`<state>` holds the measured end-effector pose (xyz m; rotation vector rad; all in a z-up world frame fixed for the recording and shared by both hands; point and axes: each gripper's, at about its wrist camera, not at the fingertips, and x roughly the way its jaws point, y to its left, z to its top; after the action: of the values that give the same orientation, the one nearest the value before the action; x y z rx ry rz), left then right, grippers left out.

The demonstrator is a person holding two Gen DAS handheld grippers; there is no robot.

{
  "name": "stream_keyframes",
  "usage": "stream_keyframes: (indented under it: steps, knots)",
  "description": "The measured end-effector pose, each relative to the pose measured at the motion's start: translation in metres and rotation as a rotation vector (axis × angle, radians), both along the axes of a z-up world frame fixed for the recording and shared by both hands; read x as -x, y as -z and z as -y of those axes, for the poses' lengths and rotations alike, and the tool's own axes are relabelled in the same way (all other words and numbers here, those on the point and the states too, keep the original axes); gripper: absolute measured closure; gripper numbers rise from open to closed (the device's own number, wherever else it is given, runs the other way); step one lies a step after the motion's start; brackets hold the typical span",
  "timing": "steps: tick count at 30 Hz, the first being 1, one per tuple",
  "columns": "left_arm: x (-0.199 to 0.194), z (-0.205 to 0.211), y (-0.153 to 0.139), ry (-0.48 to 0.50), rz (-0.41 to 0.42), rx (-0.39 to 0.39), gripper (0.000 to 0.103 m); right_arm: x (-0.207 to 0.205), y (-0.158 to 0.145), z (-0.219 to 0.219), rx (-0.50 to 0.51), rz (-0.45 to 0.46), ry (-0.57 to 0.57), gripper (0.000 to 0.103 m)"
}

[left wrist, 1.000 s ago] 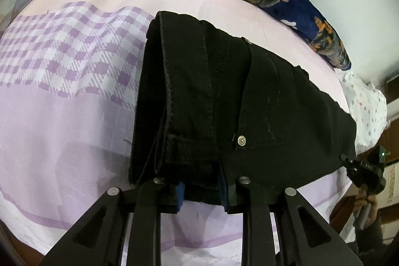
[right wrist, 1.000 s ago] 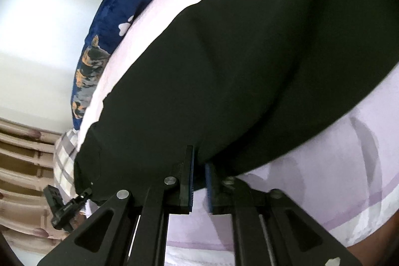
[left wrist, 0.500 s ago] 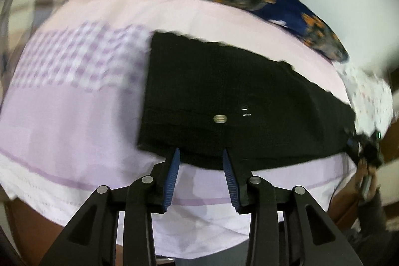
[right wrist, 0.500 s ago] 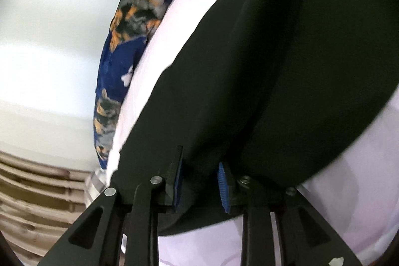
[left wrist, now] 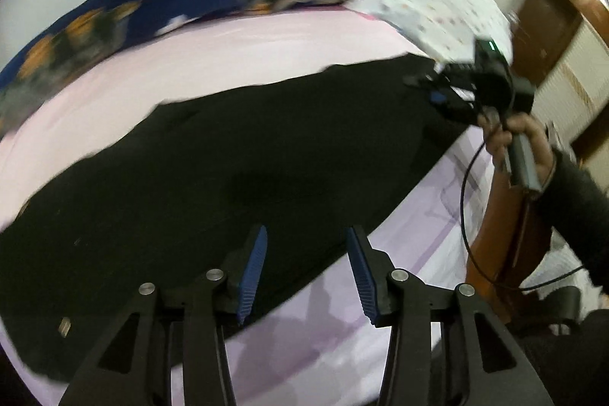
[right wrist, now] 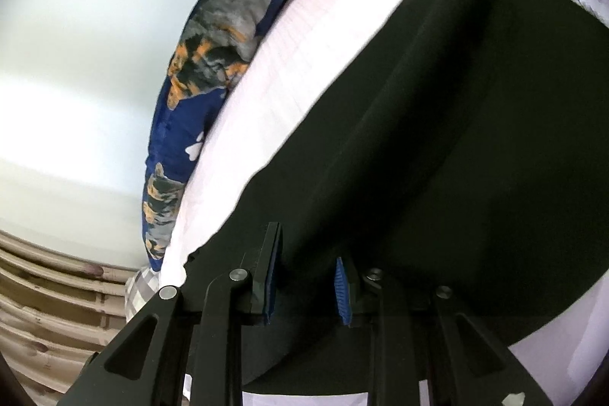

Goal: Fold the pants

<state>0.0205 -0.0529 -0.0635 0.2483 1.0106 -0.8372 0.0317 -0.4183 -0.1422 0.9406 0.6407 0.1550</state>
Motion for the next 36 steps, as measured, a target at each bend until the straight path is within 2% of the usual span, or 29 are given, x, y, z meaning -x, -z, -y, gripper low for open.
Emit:
stream_keyframes:
  steps: [6,11,12,13,16,19,22,24,29,32,36]
  knots:
    - [0.005,0.078,0.025,0.122,0.008,-0.035,0.058,-0.005,-0.009,0.003,0.001,0.003,-0.018,0.079]
    - [0.001,0.117,0.044,0.128,0.041,-0.083,0.058,-0.008,-0.013,0.007,-0.002,-0.008,-0.021,0.078]
    - [-0.002,0.120,0.047,0.127,0.036,-0.085,0.065,-0.008,-0.011,0.009,-0.004,-0.012,-0.016,0.077]
    - [-0.004,0.122,0.049,0.124,0.032,-0.085,0.074,-0.007,-0.010,0.012,-0.003,-0.016,-0.005,0.077]
    - [-0.013,0.119,0.055,0.104,0.000,-0.070,0.083,-0.004,-0.001,0.026,-0.014,-0.040,0.042,0.072]
    - [-0.020,0.112,0.056,0.081,-0.041,-0.033,0.086,0.002,0.004,0.047,-0.044,-0.043,0.119,0.068]
    - [-0.023,0.112,0.058,0.067,-0.055,-0.009,0.086,0.003,-0.007,0.066,-0.048,-0.015,0.169,0.068]
    - [-0.023,0.112,0.058,0.062,-0.055,0.002,0.086,-0.006,-0.022,0.070,-0.033,0.006,0.154,0.068]
    - [-0.027,0.107,0.060,0.034,-0.085,0.039,0.086,-0.048,-0.045,0.061,0.050,-0.020,0.123,0.068]
    - [-0.027,0.106,0.061,0.023,-0.089,0.052,0.086,-0.077,-0.049,0.042,0.055,-0.030,0.041,0.068]
    - [-0.029,0.105,0.062,0.017,-0.098,0.059,0.086,-0.089,-0.070,0.025,0.169,-0.010,0.000,0.068]
